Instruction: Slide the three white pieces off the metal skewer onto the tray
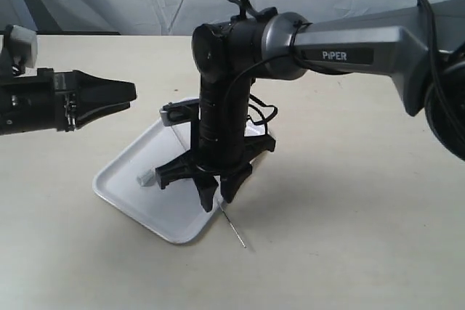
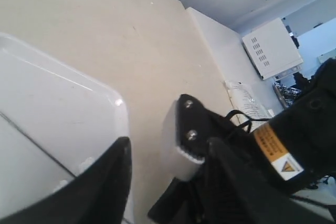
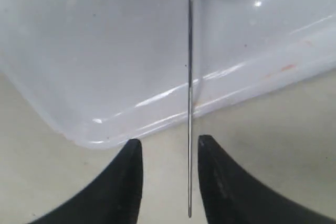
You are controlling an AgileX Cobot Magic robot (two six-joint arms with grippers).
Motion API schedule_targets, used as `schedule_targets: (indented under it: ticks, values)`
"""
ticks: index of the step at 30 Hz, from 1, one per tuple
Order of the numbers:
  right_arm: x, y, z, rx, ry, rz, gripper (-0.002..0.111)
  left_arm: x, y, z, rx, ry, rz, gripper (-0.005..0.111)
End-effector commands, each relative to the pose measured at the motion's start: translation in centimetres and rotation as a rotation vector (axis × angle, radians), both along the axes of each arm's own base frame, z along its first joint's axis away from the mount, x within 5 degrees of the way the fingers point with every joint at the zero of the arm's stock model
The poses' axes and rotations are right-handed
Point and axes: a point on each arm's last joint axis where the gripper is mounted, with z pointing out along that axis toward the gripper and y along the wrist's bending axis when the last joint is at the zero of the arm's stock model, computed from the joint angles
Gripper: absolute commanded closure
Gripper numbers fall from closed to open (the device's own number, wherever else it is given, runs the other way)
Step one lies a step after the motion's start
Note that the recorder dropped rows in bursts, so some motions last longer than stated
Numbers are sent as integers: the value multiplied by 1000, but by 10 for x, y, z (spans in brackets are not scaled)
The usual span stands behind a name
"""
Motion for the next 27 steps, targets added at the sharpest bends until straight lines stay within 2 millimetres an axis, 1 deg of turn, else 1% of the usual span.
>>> schedule_targets:
  ticks: [1, 3, 6, 8, 10, 12, 14, 15, 17, 18, 19, 20, 21, 22, 23, 24, 25, 26, 27]
  values:
    - [4, -3, 47, 77, -130, 28, 74, -8, 13, 14, 53, -55, -21, 64]
    - [5, -7, 68, 82, -193, 47, 74, -15, 14, 26, 89, -99, -46, 66]
    - [-1, -17, 101, 95, -258, 63, 74, -31, 11, 53, 160, -215, -90, 69]
    - [-11, -22, 128, 117, -329, 88, 74, -46, 8, 73, 217, -308, -119, 69]
    - [-27, -23, 163, 194, -439, 115, 74, -66, 4, 96, 285, -419, -143, 69]
    - [-50, -20, 197, 308, -552, 136, 74, -94, -2, 126, 342, -567, -137, 69]
    - [-77, -22, 229, 437, -665, 122, 74, -126, -9, 153, 380, -734, -112, 69]
    - [-86, -24, 238, 479, -705, 116, 74, -143, -12, 165, 391, -822, -94, 69]
    - [-109, -35, 254, 516, -783, 125, 74, -173, -19, 181, 403, -937, -70, 71]
    - [-124, -50, 259, 488, -850, 127, 74, -201, -24, 187, 436, -968, -48, 73]
    - [-131, -61, 261, 462, -901, 125, 74, -211, -26, 188, 427, -976, -40, 73]
    - [-144, -85, 263, 439, -993, 77, 74, -228, -30, 184, 437, -1027, -47, 75]
    - [-152, -98, 261, 440, -1024, 50, 74, -235, -31, 182, 441, -1046, -45, 76]
    - [-169, -119, 251, 483, -1064, 39, 74, -246, -33, 175, 447, -1074, -41, 81]
    - [-177, -131, 244, 520, -1085, 37, 74, -249, -34, 171, 447, -1075, -40, 84]
    - [-190, -150, 230, 605, -1097, 20, 74, -246, -32, 163, 457, -1058, 3, 91]
    - [-196, -159, 220, 655, -1089, 6, 74, -243, -30, 160, 468, -1053, 30, 94]
    - [-204, -173, 199, 725, -1071, -2, 74, -235, -26, 152, 489, -1028, 90, 100]
    - [-209, -182, 180, 749, -1056, -1, 74, -229, -22, 143, 509, -1000, 143, 105]
